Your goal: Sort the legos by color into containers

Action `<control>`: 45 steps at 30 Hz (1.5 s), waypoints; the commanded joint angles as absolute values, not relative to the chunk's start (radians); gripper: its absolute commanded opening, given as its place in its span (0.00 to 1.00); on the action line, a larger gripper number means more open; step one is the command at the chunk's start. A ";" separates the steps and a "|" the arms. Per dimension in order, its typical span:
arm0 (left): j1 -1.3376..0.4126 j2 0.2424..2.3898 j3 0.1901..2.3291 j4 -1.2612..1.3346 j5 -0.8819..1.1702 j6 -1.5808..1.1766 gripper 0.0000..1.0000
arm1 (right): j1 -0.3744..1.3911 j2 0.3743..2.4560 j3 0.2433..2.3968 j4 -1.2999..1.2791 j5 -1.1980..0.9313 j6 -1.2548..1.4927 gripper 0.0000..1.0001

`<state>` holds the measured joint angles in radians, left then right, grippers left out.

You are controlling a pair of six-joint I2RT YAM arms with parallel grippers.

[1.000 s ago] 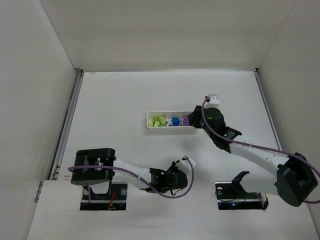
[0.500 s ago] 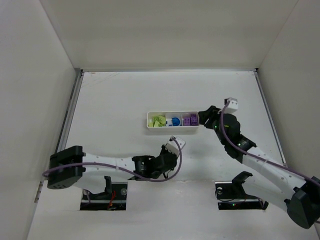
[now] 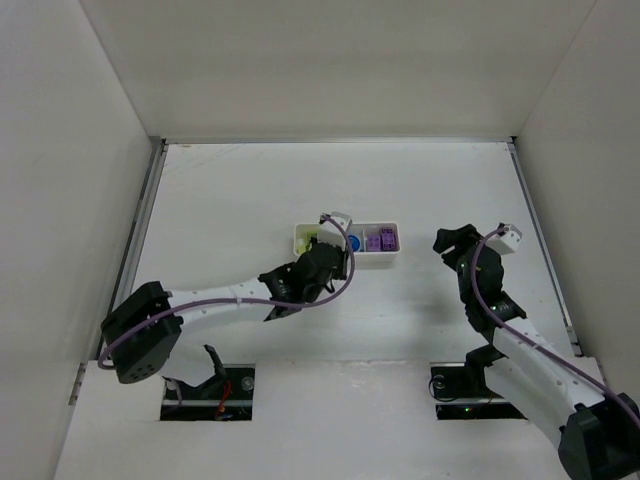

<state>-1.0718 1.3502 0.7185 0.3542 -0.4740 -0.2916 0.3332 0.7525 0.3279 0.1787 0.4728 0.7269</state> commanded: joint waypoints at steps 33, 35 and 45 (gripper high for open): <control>-0.779 0.994 0.609 0.238 -0.757 -0.377 1.00 | 0.306 0.755 0.288 0.336 0.425 0.793 0.50; -0.746 0.918 0.566 0.178 -0.798 -0.423 1.00 | 0.306 0.753 0.291 0.330 0.417 0.795 0.38; -0.518 0.609 0.396 -0.063 -0.622 -0.673 1.00 | 0.309 0.839 0.304 0.339 0.426 0.804 0.27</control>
<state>-0.5739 0.6430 0.4244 0.0296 -0.6842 -0.5709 0.3134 0.8330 0.2916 0.2798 0.4179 0.7952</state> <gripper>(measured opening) 0.997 0.252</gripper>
